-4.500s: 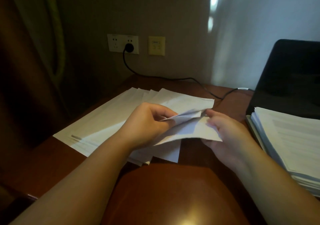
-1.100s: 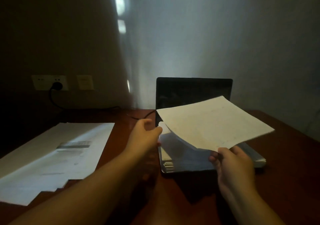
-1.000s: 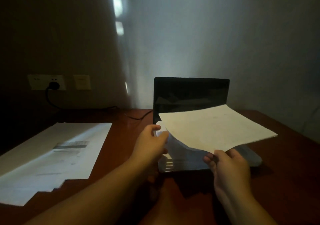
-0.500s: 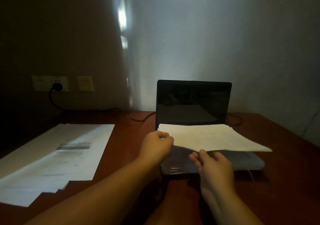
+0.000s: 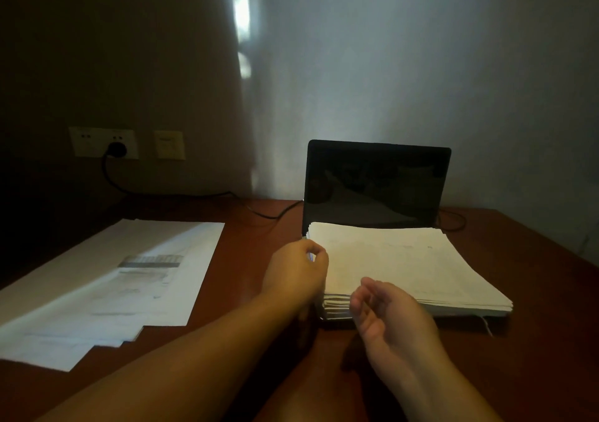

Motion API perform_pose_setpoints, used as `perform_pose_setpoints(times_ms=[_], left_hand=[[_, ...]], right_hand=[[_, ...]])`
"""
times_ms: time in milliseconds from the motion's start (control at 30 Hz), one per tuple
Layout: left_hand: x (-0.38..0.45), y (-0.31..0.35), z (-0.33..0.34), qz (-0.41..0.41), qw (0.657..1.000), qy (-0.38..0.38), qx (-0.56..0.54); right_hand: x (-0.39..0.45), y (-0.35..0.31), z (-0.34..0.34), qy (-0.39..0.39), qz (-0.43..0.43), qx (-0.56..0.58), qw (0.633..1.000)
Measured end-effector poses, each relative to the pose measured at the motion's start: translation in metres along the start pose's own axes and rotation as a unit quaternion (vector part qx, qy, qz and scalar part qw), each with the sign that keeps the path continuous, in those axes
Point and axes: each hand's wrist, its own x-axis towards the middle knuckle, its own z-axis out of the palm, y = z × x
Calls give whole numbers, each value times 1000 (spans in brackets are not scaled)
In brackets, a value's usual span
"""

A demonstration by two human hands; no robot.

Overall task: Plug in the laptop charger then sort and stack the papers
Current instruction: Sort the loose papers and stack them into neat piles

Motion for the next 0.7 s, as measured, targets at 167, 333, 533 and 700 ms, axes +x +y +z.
perform_pose_setpoints(times_ms=[167,333,533,700], left_hand=[[2,-18,-26,4,999,15,38],[1,-47,-60,-20,991,75,109],[-2,-89,-122,-39,959,115,256],[-7,-141,-173,-85,938,173,287]], right_hand=[[5,13,15,-40,-51,-84,994],[4,36,43,-126,-87,-172,973],[0,81,84,-230,-167,-369,885],[10,107,116,-266,-247,-487,794]])
